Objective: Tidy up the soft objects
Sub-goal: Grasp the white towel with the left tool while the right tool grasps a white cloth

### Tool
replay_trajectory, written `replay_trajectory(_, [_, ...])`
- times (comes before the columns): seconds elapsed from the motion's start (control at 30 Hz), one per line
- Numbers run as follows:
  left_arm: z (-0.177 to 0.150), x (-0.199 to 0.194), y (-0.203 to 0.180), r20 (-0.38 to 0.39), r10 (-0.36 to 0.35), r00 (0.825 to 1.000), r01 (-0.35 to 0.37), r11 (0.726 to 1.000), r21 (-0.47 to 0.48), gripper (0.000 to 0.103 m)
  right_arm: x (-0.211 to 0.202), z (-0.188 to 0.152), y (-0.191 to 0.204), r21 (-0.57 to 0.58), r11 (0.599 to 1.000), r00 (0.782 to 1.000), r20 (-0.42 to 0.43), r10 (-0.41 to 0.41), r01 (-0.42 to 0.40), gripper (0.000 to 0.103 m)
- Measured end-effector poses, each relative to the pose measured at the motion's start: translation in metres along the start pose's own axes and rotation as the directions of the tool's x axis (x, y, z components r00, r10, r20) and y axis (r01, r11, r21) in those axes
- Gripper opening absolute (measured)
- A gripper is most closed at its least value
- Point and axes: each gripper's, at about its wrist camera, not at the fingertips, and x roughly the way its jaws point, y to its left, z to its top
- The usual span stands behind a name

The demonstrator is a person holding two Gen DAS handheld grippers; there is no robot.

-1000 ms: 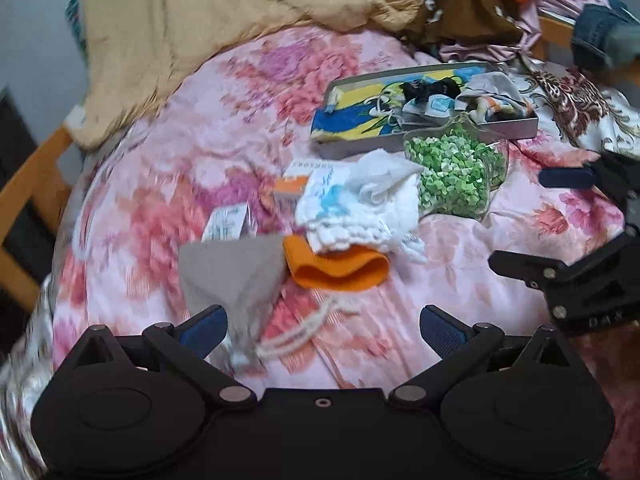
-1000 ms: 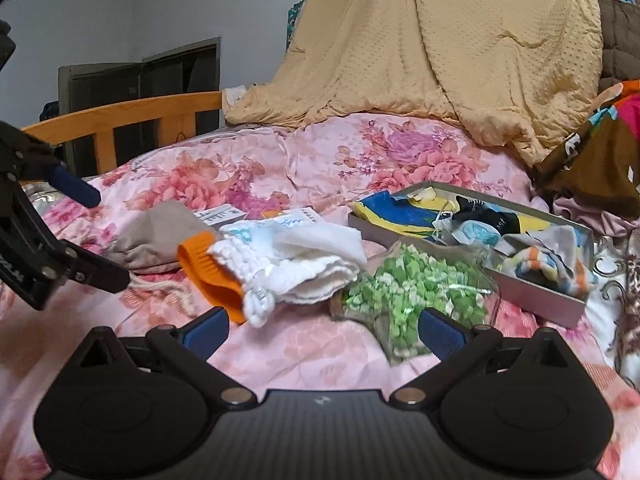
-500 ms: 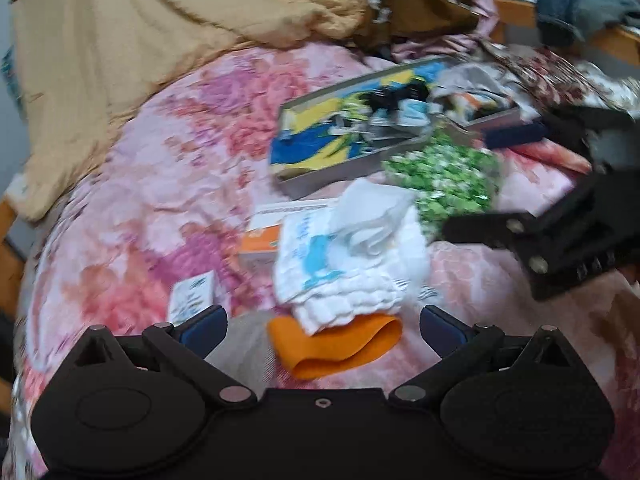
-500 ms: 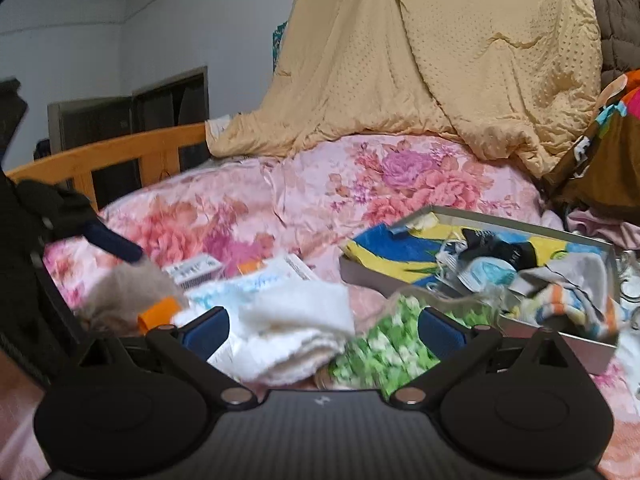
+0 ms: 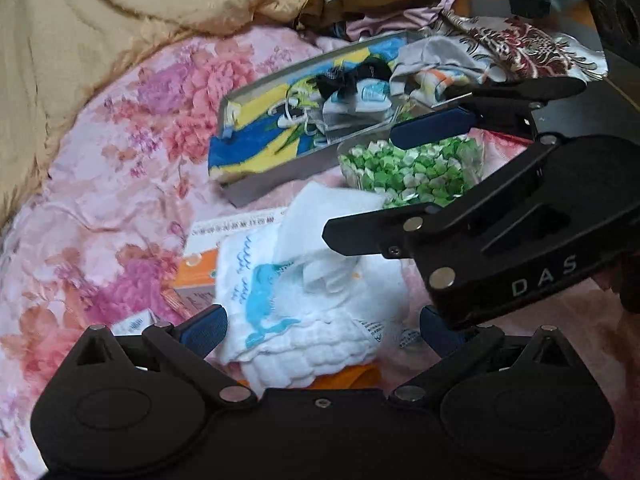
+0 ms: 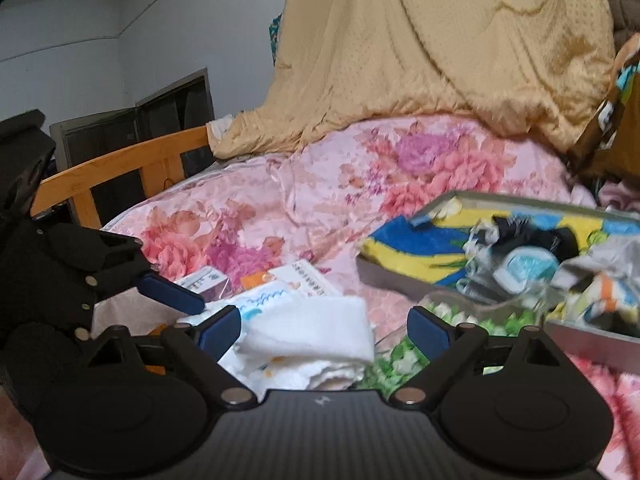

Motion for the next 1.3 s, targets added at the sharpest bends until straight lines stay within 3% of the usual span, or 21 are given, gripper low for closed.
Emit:
replay_trajectory(0.23, [0.001, 0.010, 0.000, -0.029, 0.007, 1.000, -0.007, 1.000, 0.004, 0.101, 0.013, -0.005, 0.006, 0.009, 1.000, 1.000, -0.023, 0.010, -0.010, 0.085])
replay_trajectory(0.57, [-0.004, 0.014, 0.001, -0.062, -0.047, 0.997, 0.049, 0.998, 0.035, 0.088, 0.026, -0.013, 0.014, -0.003, 1.000, 0.997, -0.076, 0.003, -0.004, 0.070])
replay_trajectory(0.93, [-0.004, 0.015, 0.001, -0.064, -0.057, 0.996, 0.059, 0.998, 0.020, 0.075, 0.021, -0.012, 0.005, 0.010, 1.000, 0.996, -0.094, -0.007, 0.008, 0.031])
replay_trajectory(1.3, [0.003, 0.008, -0.003, -0.037, -0.033, 0.999, 0.033, 0.999, -0.022, 0.056, 0.008, -0.004, -0.006, 0.040, 0.998, 0.998, -0.052, -0.036, 0.038, 0.026])
